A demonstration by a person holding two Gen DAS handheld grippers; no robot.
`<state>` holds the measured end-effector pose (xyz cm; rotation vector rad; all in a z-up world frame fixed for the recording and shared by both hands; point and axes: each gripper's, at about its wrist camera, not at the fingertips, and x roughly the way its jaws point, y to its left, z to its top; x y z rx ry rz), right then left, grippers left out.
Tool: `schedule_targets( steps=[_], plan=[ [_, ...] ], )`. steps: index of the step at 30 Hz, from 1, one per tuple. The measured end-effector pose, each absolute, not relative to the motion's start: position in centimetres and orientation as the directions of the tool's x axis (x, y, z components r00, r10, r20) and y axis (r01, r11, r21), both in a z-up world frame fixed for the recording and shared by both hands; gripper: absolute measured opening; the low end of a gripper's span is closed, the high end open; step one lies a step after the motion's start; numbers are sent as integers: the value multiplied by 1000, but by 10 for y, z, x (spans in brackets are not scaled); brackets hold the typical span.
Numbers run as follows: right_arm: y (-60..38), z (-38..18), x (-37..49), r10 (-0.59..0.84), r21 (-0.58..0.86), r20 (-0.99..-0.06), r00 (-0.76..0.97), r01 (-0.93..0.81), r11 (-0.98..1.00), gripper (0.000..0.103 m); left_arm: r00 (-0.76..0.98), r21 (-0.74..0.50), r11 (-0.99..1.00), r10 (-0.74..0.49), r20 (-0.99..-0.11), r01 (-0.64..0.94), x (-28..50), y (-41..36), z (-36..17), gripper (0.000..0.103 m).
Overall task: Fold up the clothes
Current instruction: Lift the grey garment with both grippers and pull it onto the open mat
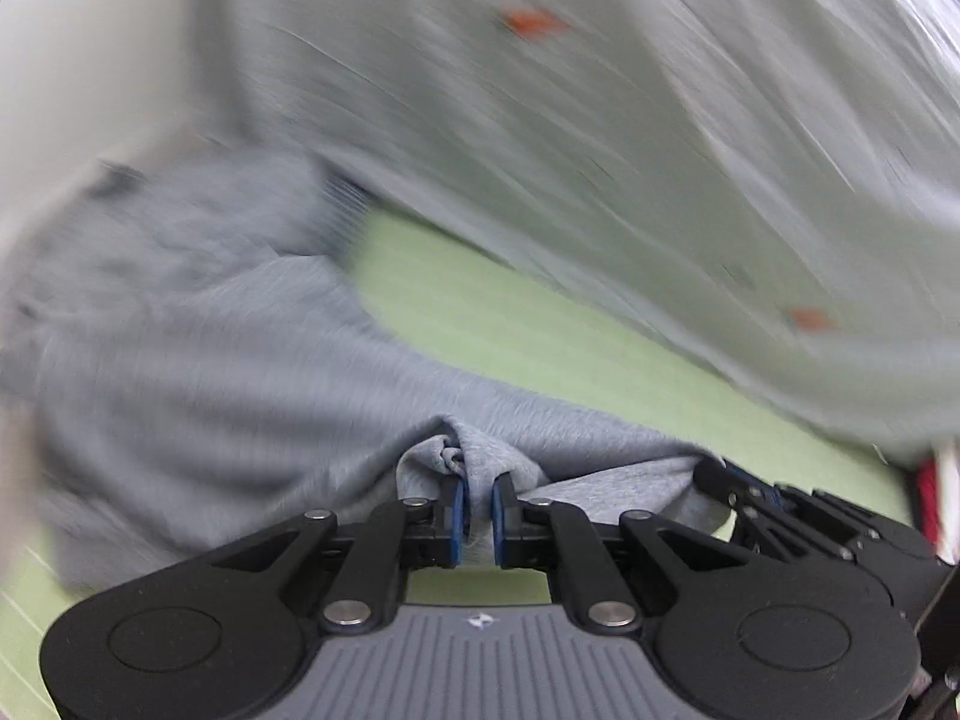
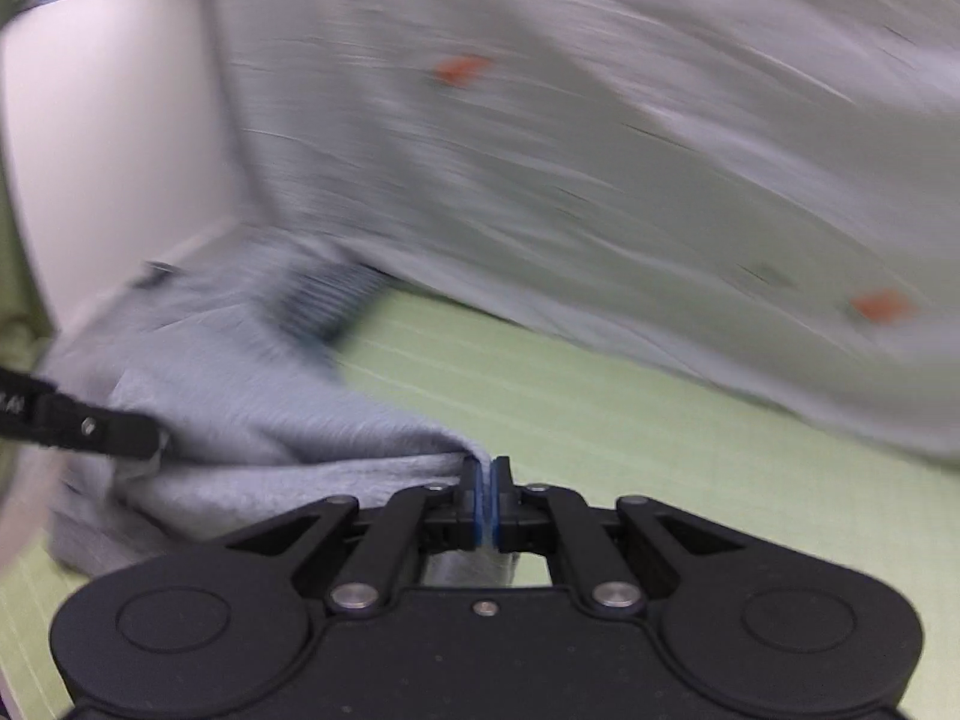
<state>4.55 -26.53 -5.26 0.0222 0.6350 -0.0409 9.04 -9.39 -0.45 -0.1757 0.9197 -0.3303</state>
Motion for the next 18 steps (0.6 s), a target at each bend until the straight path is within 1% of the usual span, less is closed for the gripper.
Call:
schedule_targets(
  steps=[5,7,8,10,14,18],
  plan=[
    [-368,-69,-33,-198,-36,-633,748,227,973,2,419,-328,877,-461,-782,352,33,-198,-26,11],
    [-412,-71,-65,-261,-43,-641,722,305,951,2,374,-343,850,-492,-786,400,12,-235,-29,15],
    [-433,-71,-78,-294,-50,-643,707,345,937,2,363,-342,842,-500,-786,418,1,-249,-29,16],
    [-473,-71,-107,-365,-69,-643,673,424,903,2,365,-320,836,-496,-788,445,-16,-270,-28,16],
    [-543,-73,-148,-490,-101,-645,586,570,815,3,400,-274,865,-448,-800,420,-30,-283,-27,28],
    [-580,-76,-175,-502,-61,-667,551,630,774,4,434,-228,915,-364,-825,333,-23,-274,-29,33]
  ],
)
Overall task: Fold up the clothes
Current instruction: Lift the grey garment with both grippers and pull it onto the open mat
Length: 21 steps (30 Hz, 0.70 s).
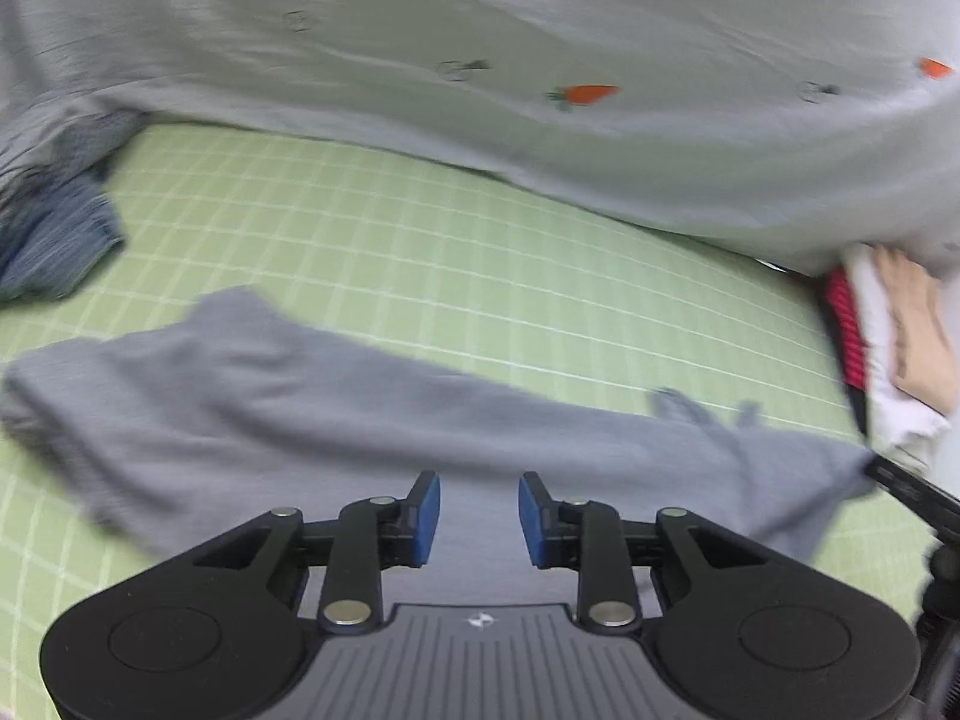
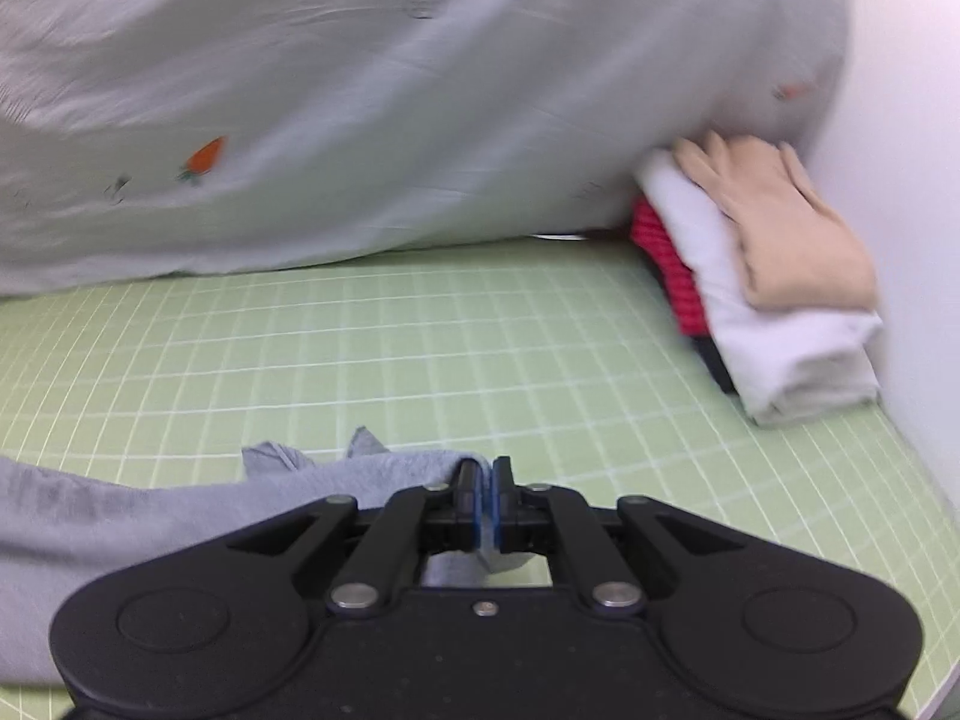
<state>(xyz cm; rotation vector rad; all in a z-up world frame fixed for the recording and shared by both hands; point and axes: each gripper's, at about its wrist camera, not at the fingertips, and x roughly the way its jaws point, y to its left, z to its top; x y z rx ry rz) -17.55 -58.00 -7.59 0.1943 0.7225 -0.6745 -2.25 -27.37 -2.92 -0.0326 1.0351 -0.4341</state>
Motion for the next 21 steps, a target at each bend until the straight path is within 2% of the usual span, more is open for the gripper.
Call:
schedule_targets(
  steps=[1,3,4,5,9,11,13,15,21],
  plan=[
    [-583,-76,-182,-499,-43,-666,555,638,769,8,440,-215,926,-341,-831,311,-18,-270,-30,35],
    [-581,-76,-191,-492,-3,-653,576,647,763,27,453,-184,946,-292,-842,267,-9,-263,-33,46],
    [-579,-78,-191,-487,21,-647,587,652,758,45,458,-170,954,-269,-847,245,-5,-258,-34,48],
    [-575,-79,-191,-484,47,-639,597,658,751,54,459,-161,962,-249,-853,221,-1,-251,-36,52],
    [-581,-88,-180,-424,161,-654,626,663,731,58,449,-154,979,-200,-871,137,27,-232,-46,53],
    [-583,-94,-170,-403,184,-671,622,666,723,64,442,-152,981,-191,-877,122,42,-231,-49,54],
    [-585,-99,-160,-405,172,-696,593,685,708,71,438,-148,981,-189,-879,125,56,-236,-52,56],
    [-590,-106,-150,-413,152,-722,555,710,688,74,429,-145,981,-186,-884,127,69,-241,-58,65],
    [-603,-122,-133,-409,118,-785,466,760,639,81,399,-86,990,-124,-909,112,104,-251,-81,67]
  ],
)
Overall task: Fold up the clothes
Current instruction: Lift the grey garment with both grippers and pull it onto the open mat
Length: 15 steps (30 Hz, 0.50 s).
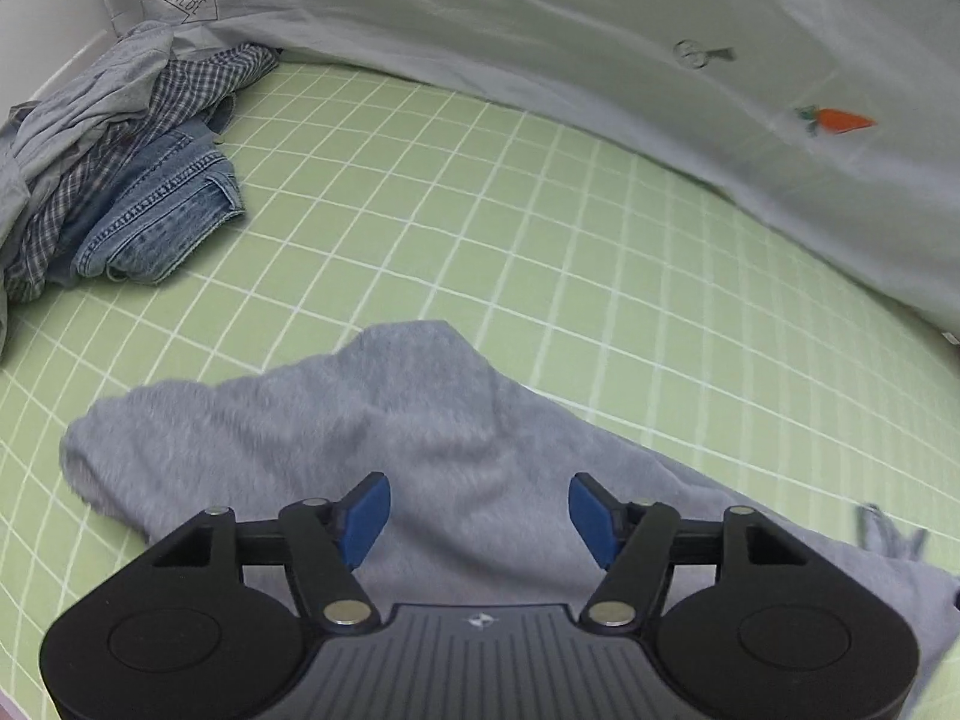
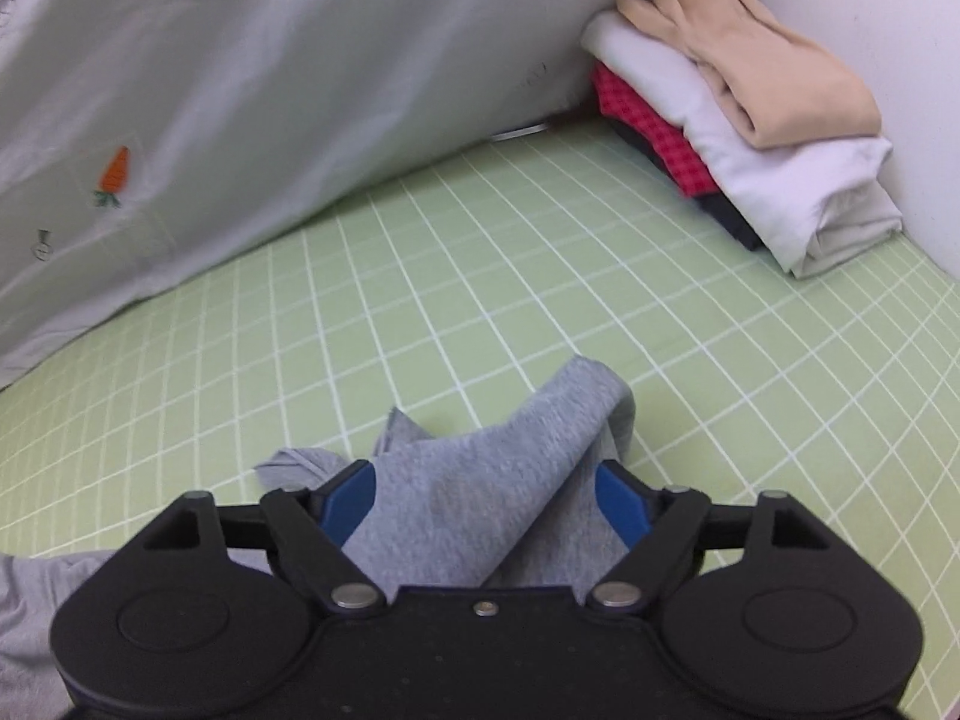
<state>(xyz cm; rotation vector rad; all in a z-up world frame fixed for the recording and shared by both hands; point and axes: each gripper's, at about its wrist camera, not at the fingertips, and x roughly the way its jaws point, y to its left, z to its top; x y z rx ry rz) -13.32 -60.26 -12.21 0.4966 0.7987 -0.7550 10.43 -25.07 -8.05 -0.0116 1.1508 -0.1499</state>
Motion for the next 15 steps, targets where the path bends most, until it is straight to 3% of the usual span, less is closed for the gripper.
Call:
schedule_targets(
  steps=[4,5,6,7,8,10,15],
  plan=[
    [-610,-136,-122,-364,128,-818,446,757,640,77,353,-55,993,-89,-932,105,128,-249,-105,63],
    [-612,-139,-118,-348,135,-826,443,755,642,71,334,-40,994,-71,-940,98,133,-249,-111,51],
    [-613,-141,-114,-336,136,-832,441,749,648,68,319,-31,996,-58,-946,89,137,-248,-117,31],
    [-614,-142,-110,-333,128,-835,439,743,657,57,308,-33,997,-55,-950,77,140,-246,-121,18],
    [-614,-143,-106,-332,119,-836,437,735,668,37,304,-45,997,-63,-951,64,143,-244,-124,3],
    [-617,-142,-98,-338,96,-832,439,715,692,10,325,-74,996,-83,-942,41,148,-241,-123,2],
    [-635,-118,-78,-378,132,-757,532,692,710,6,439,-109,993,-116,-891,42,172,-250,-95,1]
  ],
)
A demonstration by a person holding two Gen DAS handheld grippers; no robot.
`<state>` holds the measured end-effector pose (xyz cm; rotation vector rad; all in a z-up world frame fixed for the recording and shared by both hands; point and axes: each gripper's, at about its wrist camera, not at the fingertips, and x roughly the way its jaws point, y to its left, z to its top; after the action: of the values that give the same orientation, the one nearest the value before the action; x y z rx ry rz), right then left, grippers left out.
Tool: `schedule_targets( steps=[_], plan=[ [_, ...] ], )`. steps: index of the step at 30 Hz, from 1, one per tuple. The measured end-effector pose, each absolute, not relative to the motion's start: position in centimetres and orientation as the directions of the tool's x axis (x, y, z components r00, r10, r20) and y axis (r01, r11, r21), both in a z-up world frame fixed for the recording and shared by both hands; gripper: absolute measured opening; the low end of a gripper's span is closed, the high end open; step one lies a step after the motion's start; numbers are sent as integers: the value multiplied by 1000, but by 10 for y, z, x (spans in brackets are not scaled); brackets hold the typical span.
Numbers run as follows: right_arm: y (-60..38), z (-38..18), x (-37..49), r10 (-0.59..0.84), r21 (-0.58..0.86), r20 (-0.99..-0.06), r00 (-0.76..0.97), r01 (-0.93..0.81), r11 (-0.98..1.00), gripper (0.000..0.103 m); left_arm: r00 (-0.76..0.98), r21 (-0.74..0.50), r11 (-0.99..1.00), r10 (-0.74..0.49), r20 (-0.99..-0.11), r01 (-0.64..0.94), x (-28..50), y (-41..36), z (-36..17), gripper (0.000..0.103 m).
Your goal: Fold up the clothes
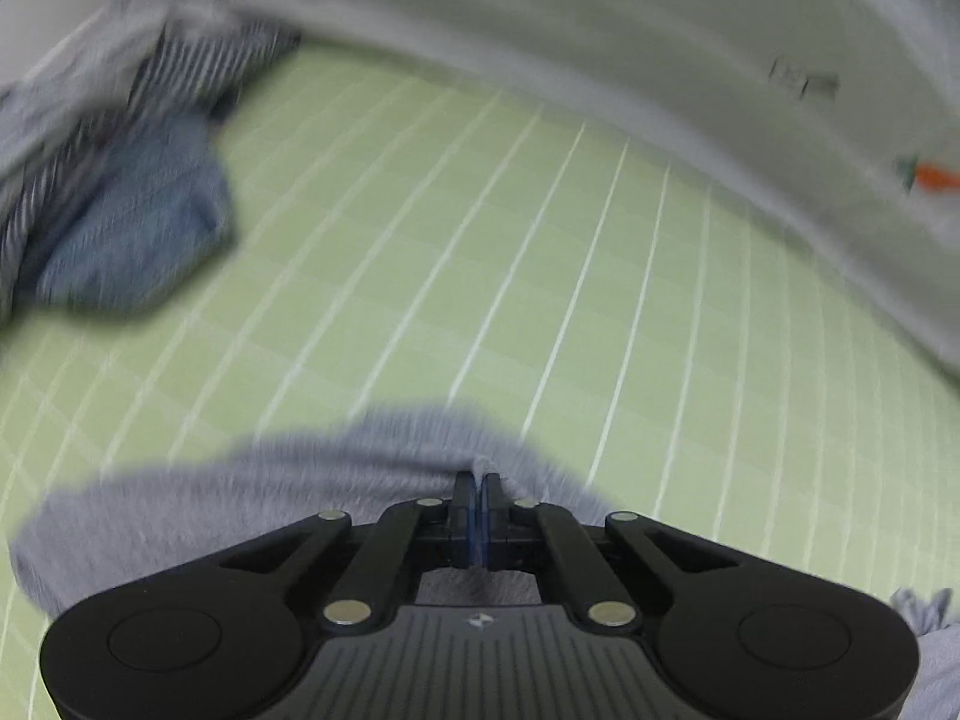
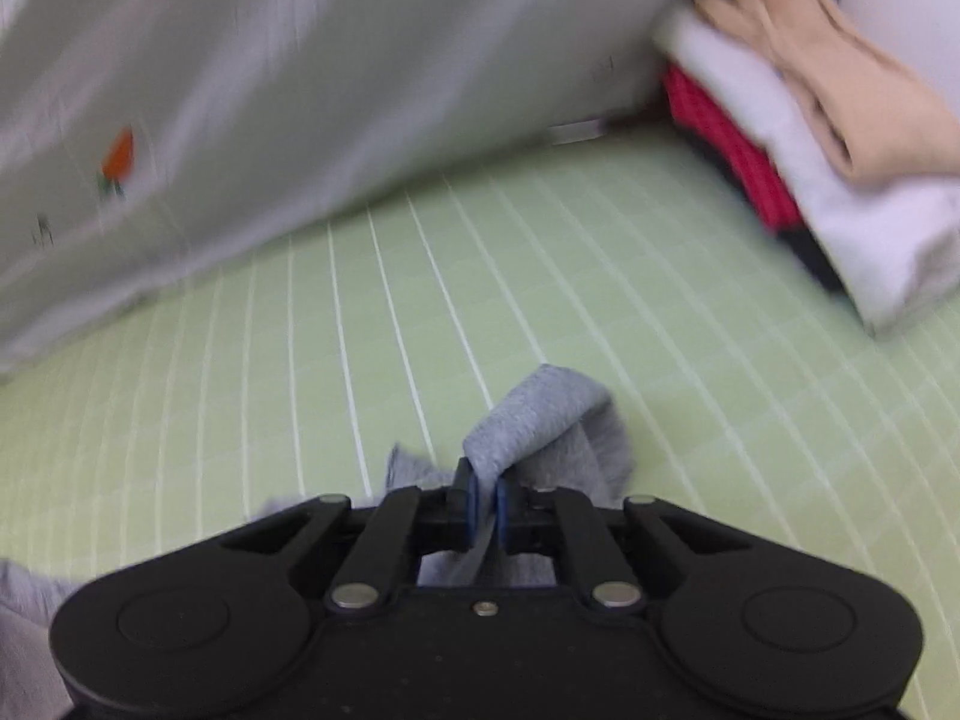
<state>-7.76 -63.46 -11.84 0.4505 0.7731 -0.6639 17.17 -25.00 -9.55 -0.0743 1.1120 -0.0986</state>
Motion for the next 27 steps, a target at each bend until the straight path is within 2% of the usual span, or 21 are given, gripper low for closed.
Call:
schedule_targets(
  steps=[5,7,10,13,16,18,19,20,21,23,27],
  plan=[
    [-648,-61,-61,-492,144,-590,640,683,716,6,604,-204,977,-203,-771,67,192,-260,-26,1],
    [-649,-35,-65,-542,136,-510,668,685,715,6,655,-232,968,-238,-717,98,183,-261,2,1],
    [-646,-9,-80,-580,125,-443,684,688,715,6,706,-247,957,-279,-651,151,161,-262,35,1],
    [-641,-23,-101,-575,105,-491,654,700,706,6,663,-241,958,-281,-694,154,133,-258,22,2],
    [-638,-60,-119,-520,77,-633,573,715,694,9,547,-201,973,-230,-805,112,105,-254,-22,3],
    [-633,-84,-132,-483,62,-711,511,730,681,25,488,-154,983,-181,-854,96,90,-249,-42,5],
    [-629,-93,-138,-470,58,-736,487,737,674,42,472,-147,985,-170,-865,87,86,-247,-47,9],
    [-625,-97,-143,-467,58,-745,476,744,666,55,457,-141,987,-161,-875,78,82,-244,-52,21],
    [-622,-101,-148,-464,58,-752,468,749,660,59,449,-146,987,-162,-879,69,83,-243,-53,35],
    [-619,-103,-149,-465,58,-754,465,751,658,74,453,-145,987,-159,-877,66,88,-246,-53,43],
    [-620,-100,-129,-478,35,-735,481,731,681,79,483,-86,984,-151,-862,155,100,-268,-51,62]
  ],
)
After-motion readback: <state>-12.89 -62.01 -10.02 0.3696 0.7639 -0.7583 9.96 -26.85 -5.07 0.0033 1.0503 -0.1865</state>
